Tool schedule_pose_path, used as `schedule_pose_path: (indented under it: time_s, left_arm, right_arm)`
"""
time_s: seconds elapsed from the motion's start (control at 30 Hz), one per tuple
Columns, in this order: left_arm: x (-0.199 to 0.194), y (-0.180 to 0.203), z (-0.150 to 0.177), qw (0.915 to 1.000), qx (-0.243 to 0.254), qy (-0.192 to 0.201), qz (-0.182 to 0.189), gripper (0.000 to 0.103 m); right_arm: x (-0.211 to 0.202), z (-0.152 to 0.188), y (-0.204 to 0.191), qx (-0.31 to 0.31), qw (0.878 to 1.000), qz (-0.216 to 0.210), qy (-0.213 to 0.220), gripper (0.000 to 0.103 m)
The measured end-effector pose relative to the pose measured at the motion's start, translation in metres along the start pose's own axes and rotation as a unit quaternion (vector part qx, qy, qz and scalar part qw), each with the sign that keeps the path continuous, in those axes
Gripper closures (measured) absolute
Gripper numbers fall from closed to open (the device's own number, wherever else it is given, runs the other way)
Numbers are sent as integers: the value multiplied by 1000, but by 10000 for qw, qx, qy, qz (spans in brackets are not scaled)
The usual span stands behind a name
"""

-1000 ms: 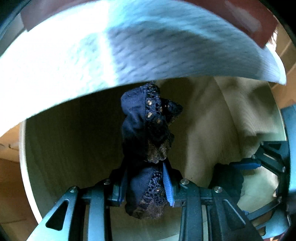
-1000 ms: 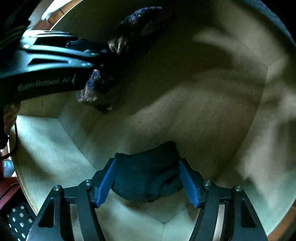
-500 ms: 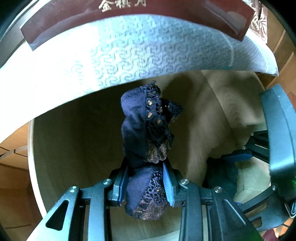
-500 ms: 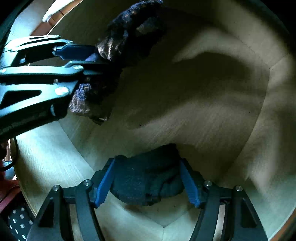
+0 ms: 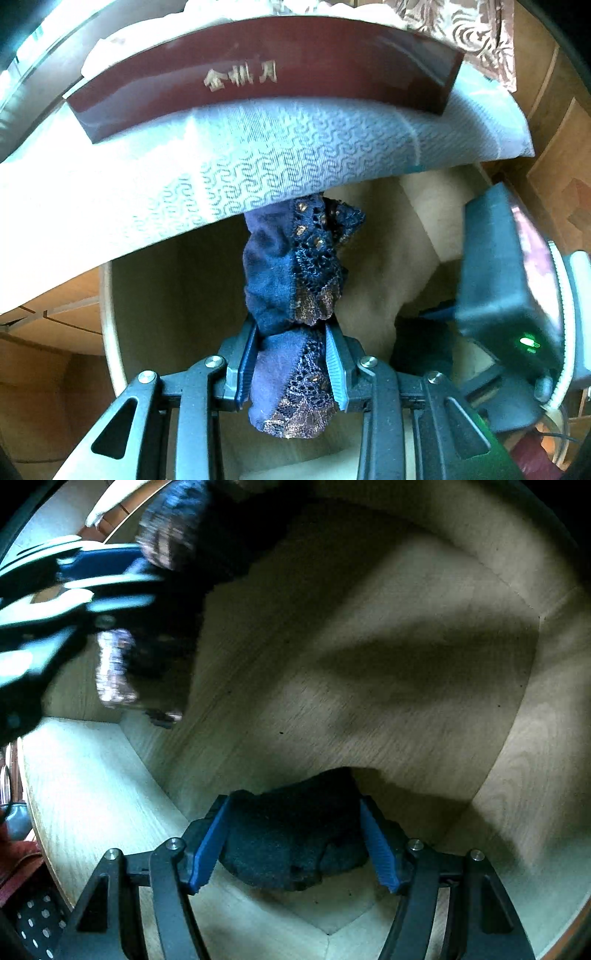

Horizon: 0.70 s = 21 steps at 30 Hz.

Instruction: Organize soft objects

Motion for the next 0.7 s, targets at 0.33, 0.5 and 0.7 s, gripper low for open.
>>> schedule_pose_path:
  time_s: [0.33,0.5,0.7]
  left_arm:
    - [-67,-27,-11,9987,100,475,137,70]
    - [-110,-43,-23,9962,93,751,430,70]
    - [-159,-51,-63,9924,197,1198,193,70]
  right_arm:
    - [3,3,1,1,10000,-13,-1,33]
    - [3,3,1,2,10000,-29,-5,33]
    - [3,2,3,7,10000,-65,-14,33]
Point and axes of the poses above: each gripper's, at about its wrist camera, not at the fingertips, and x roughly the way its jaws point, y to its right, z to its underside, the point moved 2 cm from there along x, roughly the way its jaws point, and after that the axes turned 5 degrees about -z, right-handed, at the moved point
